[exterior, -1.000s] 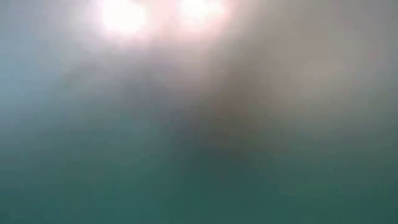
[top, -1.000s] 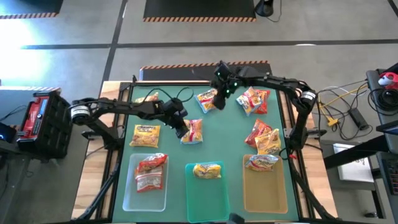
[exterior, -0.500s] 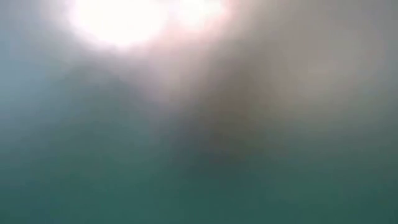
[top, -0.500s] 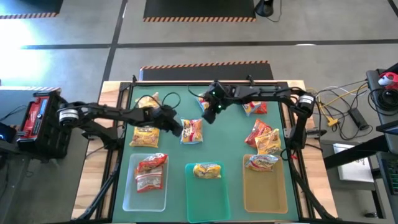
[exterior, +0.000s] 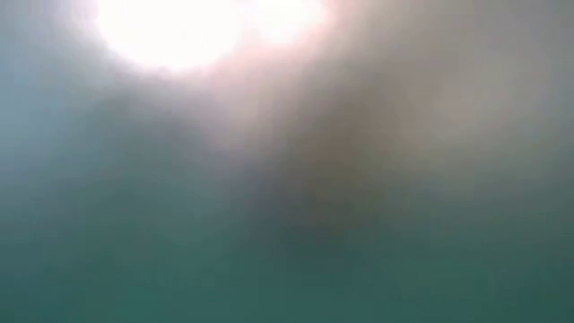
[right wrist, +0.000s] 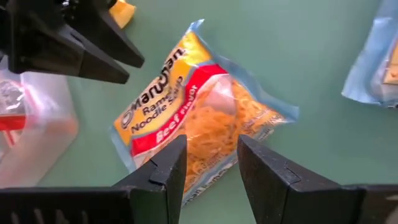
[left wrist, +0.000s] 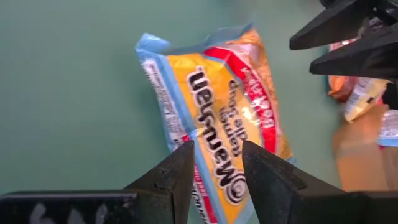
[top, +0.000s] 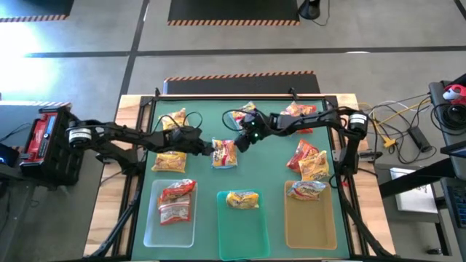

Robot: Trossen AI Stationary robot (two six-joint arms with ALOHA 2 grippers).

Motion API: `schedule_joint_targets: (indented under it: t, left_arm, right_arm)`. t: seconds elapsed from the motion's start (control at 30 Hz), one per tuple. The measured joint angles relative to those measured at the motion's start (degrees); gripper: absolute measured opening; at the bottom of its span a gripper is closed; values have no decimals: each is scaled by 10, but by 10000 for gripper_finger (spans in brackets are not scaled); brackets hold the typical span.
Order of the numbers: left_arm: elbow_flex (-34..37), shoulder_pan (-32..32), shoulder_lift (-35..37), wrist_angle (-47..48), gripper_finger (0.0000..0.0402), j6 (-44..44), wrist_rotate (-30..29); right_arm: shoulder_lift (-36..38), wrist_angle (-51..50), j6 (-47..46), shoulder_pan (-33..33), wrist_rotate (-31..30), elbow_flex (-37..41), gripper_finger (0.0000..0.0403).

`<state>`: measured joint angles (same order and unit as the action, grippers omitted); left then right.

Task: Sort Maruchan noodles
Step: Put the blue noodle pack into the yellow bin

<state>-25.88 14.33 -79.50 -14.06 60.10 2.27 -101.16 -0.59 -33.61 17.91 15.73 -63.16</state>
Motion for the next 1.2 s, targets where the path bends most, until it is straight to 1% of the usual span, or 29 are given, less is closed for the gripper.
schedule_joint_targets:
  t: [0.13, 0.27, 0.37, 0.43, 0.57, 0.8, 1.0, 1.2]
  left_arm:
    - [-3, 0, 0, 1, 118, 0, -7]
    - [-6, 0, 0, 1, 123, -3, -9]
    - [-6, 0, 0, 2, 134, -9, -9]
    - [-6, 0, 0, 3, 145, -9, -9]
    - [-6, 0, 0, 4, 167, -10, -9]
    - [-6, 0, 0, 4, 203, -11, -15]
    - [-6, 0, 0, 6, 221, -11, -17]
    - [-6, 0, 0, 11, 226, -2, -17]
  right_arm:
    - [0, 31, -28, -7, -23, 27, 130]
    - [0, 92, -53, -12, -23, 47, 130]
    - [0, 118, -69, -14, -27, 59, 130]
    - [-5, 125, -74, -17, -43, 58, 130]
    - [-41, 136, -85, -22, -54, 46, 130]
    - [-97, 131, -100, -30, -50, 10, 130]
    - [-98, 93, -99, -30, -39, 7, 130]
    - [-100, 75, -86, -30, -37, 7, 130]
